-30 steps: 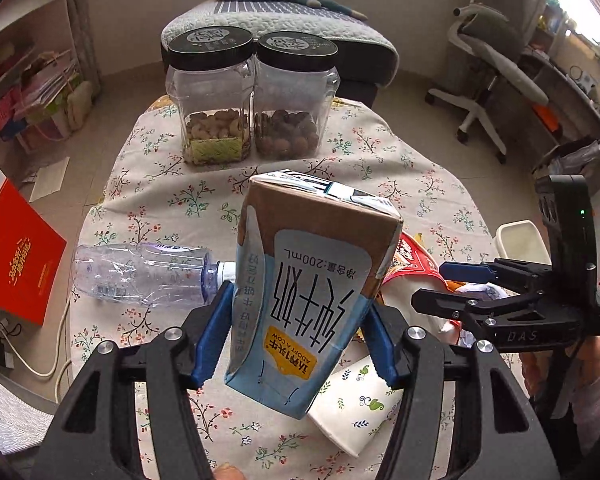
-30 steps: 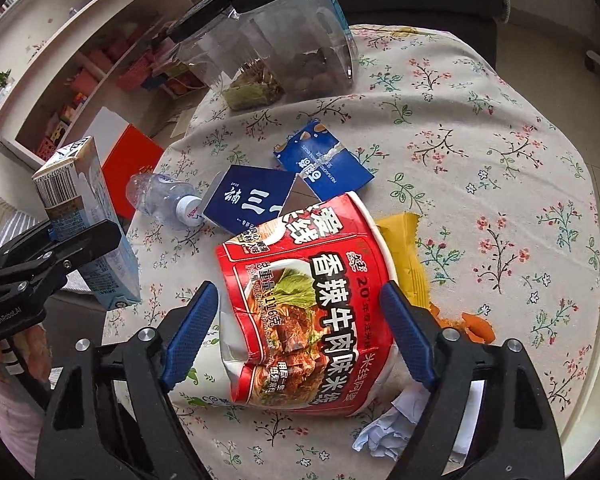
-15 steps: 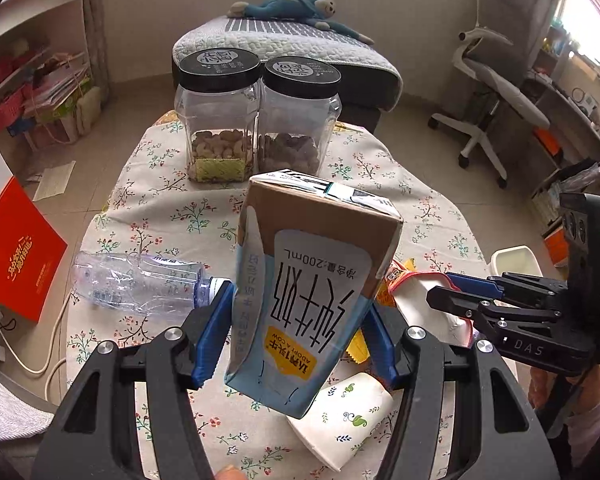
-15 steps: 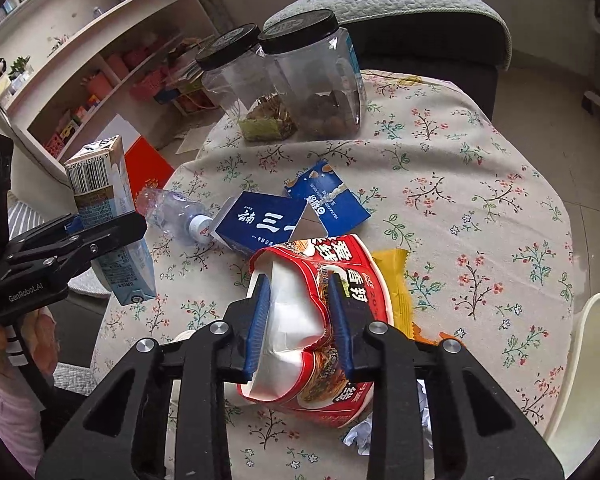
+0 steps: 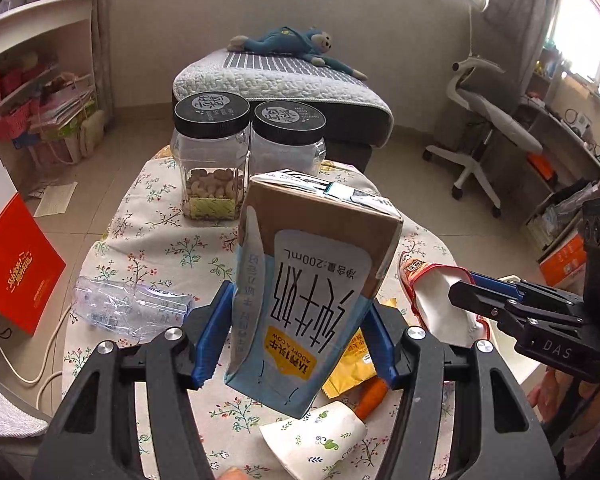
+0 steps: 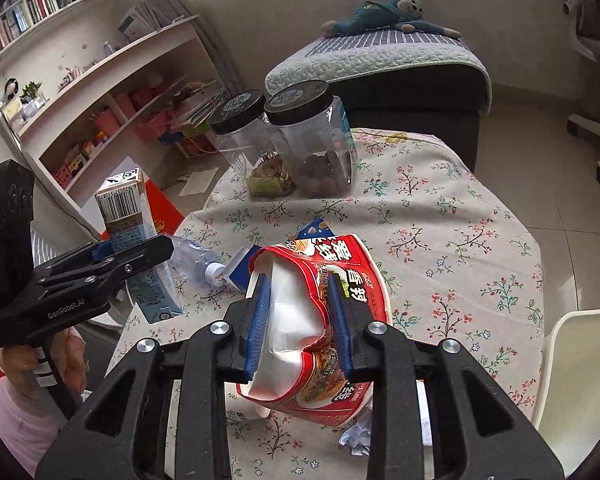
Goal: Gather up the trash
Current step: 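Carry the red noodle bag over the white bin and open the right tool, then lower the milk carton into the white bin and open the left tool, then move both tools back over the table toward the bottle and blue box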
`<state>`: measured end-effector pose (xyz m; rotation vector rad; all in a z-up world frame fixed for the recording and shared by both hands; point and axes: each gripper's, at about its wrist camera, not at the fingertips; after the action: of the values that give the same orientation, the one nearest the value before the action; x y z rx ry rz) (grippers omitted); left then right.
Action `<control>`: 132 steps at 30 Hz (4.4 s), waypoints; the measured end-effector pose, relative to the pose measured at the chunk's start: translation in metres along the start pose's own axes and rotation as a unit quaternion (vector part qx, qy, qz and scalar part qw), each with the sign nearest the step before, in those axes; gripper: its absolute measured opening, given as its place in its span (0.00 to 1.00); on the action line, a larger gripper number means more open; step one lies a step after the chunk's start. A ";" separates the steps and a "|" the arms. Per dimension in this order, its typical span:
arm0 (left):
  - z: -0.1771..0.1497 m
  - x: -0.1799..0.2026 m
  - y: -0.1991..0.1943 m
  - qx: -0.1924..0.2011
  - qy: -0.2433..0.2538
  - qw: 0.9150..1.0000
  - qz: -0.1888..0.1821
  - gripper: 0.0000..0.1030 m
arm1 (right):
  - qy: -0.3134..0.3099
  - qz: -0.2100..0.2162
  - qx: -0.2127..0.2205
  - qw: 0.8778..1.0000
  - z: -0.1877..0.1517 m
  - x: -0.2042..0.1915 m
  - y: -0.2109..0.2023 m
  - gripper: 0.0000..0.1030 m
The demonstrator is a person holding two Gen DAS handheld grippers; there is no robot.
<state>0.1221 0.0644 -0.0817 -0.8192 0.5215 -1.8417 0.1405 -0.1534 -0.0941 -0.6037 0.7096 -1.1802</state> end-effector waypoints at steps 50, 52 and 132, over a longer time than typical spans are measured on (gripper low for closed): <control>-0.009 0.273 0.124 -0.023 0.092 0.980 -0.176 0.58 | 0.348 -0.315 0.085 0.879 -0.082 0.322 -0.150 0.80; -0.011 0.288 0.130 -0.027 0.095 0.978 -0.185 0.58 | 0.349 -0.328 0.094 0.873 -0.085 0.328 -0.159 0.81; -0.010 0.101 0.028 0.089 -0.014 0.992 0.087 0.84 | 0.084 -0.303 0.124 0.941 -0.020 0.056 -0.059 0.93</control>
<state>0.1062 -0.0396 -0.0765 -0.6578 0.3909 -1.6872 0.1020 -0.2246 -0.0729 -0.5255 0.5140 -1.8825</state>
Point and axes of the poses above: each gripper's, at about its wrist camera, not at the fingertips, and y roughly the way its jaws point, x to its right, z to its top, and after that the axes turned 11 degrees about -z, right-handed
